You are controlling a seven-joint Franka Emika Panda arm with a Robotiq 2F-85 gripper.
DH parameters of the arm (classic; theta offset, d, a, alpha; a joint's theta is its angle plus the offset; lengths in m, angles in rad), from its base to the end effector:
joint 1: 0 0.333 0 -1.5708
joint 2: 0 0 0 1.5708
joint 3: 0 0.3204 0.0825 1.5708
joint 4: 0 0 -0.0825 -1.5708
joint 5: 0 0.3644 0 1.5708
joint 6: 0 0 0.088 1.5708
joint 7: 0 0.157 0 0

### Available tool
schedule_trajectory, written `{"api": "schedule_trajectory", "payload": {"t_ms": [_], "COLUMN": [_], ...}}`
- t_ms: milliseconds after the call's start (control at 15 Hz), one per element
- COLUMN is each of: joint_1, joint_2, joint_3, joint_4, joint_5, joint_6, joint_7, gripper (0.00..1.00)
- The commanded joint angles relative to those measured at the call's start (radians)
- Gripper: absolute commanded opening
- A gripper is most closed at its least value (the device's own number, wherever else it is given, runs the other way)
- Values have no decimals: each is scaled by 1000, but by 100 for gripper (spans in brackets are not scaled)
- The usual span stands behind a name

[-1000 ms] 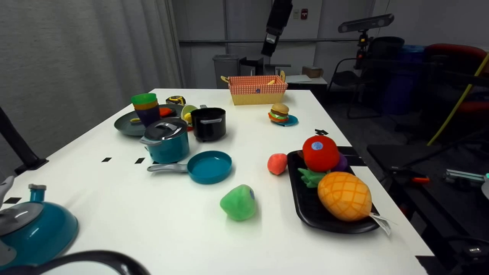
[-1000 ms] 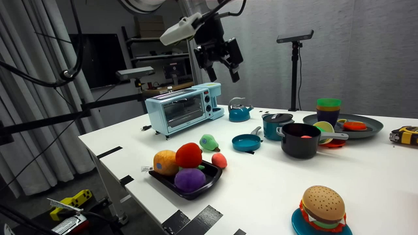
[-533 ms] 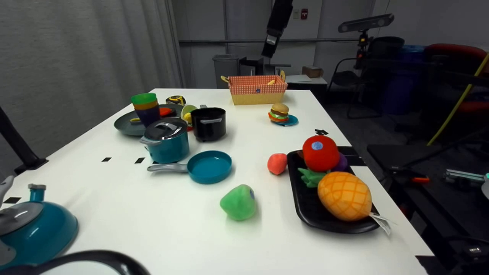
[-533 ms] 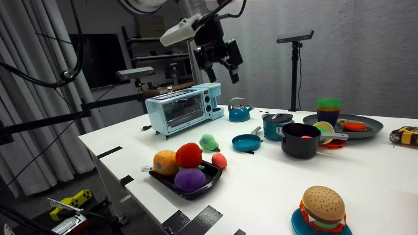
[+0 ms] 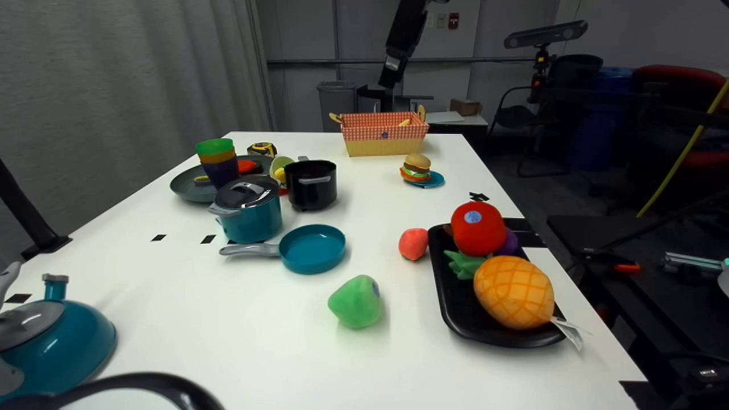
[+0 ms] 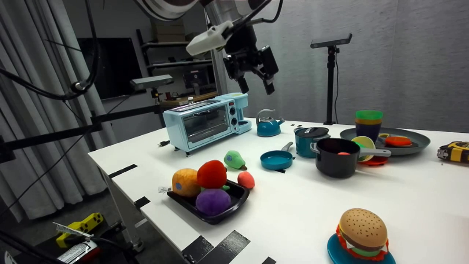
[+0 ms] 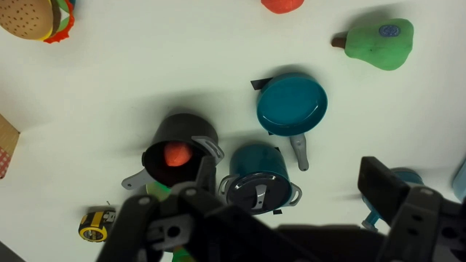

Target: Take the lid off the blue pot and put it on the blue pan

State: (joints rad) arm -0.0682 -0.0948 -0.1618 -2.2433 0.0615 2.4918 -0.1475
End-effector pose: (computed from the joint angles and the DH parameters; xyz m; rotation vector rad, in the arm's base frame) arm 0.5240 -0.1219 0.4111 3.0836 -0.1960 0.5413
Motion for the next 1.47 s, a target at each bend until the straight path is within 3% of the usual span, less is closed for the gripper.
{"api": "schedule_trajectory", "payload": {"t_ms": [0, 400, 600, 667, 1400], "joint_1": [-10, -14, -18, -17, -15], "joint_2": [117, 244, 273, 239, 337], "joint_3": [15, 43, 66, 60, 56], "joint_4": [85, 205, 260, 202, 254], "joint_5": [38, 68, 95, 59, 25], "joint_6": [64, 98, 59, 80, 135], "joint_7": [6, 21, 3, 19, 73], "gripper": [100, 100, 100, 100, 100]}}
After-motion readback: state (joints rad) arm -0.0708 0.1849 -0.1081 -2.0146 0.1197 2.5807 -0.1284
